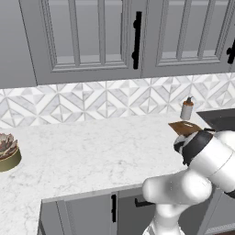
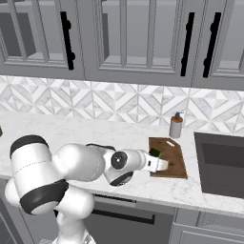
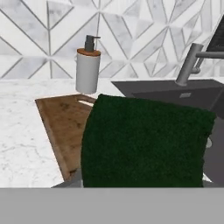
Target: Pick up the sponge from the counter and clean the cutting board by briefly scrubbing or pressing down on the cutting board. Once finished, release the sponge.
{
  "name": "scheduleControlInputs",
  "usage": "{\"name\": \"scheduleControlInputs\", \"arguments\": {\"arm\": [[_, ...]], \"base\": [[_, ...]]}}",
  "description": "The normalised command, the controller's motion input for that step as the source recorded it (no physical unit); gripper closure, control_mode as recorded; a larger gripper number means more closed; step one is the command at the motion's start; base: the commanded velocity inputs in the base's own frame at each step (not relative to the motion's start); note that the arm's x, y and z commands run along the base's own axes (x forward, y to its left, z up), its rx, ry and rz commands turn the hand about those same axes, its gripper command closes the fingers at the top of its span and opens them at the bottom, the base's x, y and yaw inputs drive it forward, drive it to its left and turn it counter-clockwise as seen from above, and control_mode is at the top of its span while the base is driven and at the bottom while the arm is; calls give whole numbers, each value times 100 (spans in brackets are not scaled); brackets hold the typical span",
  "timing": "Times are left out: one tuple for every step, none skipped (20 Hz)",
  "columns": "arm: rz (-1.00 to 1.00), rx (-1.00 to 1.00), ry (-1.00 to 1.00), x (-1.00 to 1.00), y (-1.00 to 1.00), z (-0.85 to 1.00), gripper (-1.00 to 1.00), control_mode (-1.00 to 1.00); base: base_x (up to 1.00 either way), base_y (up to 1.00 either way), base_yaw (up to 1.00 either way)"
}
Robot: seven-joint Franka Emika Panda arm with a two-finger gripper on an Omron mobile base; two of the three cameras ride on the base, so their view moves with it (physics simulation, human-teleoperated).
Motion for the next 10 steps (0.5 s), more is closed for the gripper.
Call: {"name": "scheduleControlInputs", "arguments": {"arm": [[0, 5, 0, 0, -18, 100, 100, -100], [0, 0, 21, -4, -14, 100, 100, -100], [0, 2, 33, -28, 0, 100, 100, -100], [6, 5, 53, -36, 0, 100, 100, -100], [10, 2, 54, -37, 0, 100, 100, -100], [9, 0, 52, -54, 0, 100, 100, -100], [3, 0, 44, -66, 44, 81, 100, -100], [2, 0, 45, -49, 66, 63, 100, -100], [4, 0, 51, -43, 78, 45, 100, -100], [5, 0, 53, -38, 71, 62, 100, -100]], "base": [[0, 0, 0], [0, 0, 0], [0, 0, 0], [0, 0, 0], [0, 0, 0], [0, 0, 0], [0, 0, 0], [0, 0, 0], [0, 0, 0], [0, 0, 0]]}}
